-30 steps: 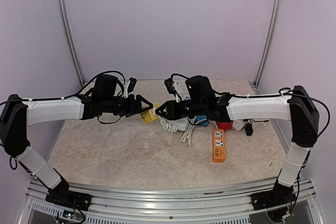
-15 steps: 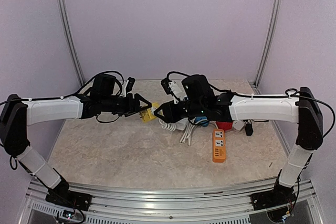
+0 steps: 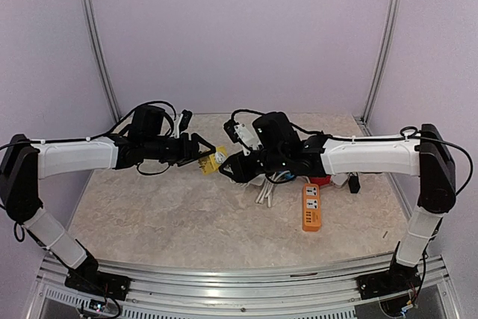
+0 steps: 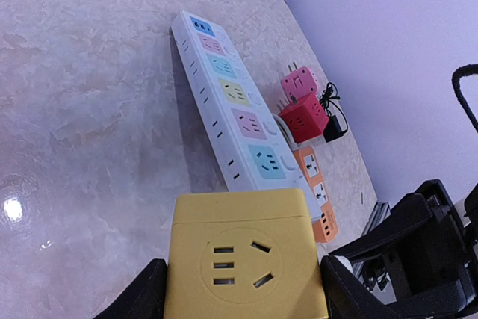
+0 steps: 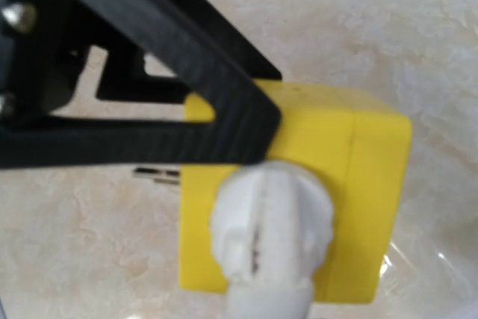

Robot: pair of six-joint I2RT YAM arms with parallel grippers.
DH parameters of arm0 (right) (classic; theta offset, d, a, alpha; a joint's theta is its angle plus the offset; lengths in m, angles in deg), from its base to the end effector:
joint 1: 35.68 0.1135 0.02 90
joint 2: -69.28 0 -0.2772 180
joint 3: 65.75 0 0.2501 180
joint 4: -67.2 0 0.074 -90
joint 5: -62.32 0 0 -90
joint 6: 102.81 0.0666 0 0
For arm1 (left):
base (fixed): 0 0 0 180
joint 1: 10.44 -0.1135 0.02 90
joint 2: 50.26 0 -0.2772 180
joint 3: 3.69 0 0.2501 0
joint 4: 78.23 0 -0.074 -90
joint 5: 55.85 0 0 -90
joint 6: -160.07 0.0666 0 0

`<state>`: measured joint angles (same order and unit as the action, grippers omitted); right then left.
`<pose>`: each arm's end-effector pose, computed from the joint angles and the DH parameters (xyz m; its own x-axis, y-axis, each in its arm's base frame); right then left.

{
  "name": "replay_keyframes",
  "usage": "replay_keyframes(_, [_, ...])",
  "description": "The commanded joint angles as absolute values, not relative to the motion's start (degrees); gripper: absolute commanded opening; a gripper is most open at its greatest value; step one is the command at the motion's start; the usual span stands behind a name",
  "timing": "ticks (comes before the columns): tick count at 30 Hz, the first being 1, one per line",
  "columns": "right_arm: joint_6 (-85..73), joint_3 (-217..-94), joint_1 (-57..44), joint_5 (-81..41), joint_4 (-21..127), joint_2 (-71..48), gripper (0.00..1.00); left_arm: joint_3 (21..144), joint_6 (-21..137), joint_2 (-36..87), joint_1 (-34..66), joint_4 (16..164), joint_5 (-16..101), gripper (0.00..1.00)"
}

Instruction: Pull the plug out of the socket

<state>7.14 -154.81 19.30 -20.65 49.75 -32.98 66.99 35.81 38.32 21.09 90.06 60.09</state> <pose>0.2475 0.3674 0.2558 -0.5729 -0.2275 -0.7874 -0.7210 0.5968 0.3522 0.2980 -0.2170 0.2476 -0.7953 -0.1060 -0.5969 0.4195 0.6146 -0.6681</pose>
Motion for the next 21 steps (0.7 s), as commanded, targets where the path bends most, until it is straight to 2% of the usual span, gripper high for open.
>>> replay_keyframes(1, [6.97, -156.12, 19.69, -21.31, 48.51, -34.70, 0.36, 67.19, 35.86, 37.12, 21.20, 92.99, 62.11, 0.16])
replay_keyframes(10, [6.67, -158.26, 19.71, -23.58, 48.12, -36.80, 0.17, 67.53, 36.40, 37.28, 21.97, 93.03, 62.45, 0.16])
replay_keyframes(14, [6.24, -158.74, 19.69, -24.88, 47.79, -36.28, 0.00, 67.58, 37.41, 37.28, 22.25, 92.30, 61.78, 0.16])
replay_keyframes(18, [6.58, -158.72, 19.25, -25.62, 47.68, -35.00, 0.00, 67.55, 39.49, 37.45, 22.63, 91.43, 60.85, 0.16])
replay_keyframes(21, [8.91, -156.63, 17.58, -21.56, 50.32, -33.64, 0.00, 67.43, 42.65, 37.67, 23.23, 91.36, 61.22, 0.16])
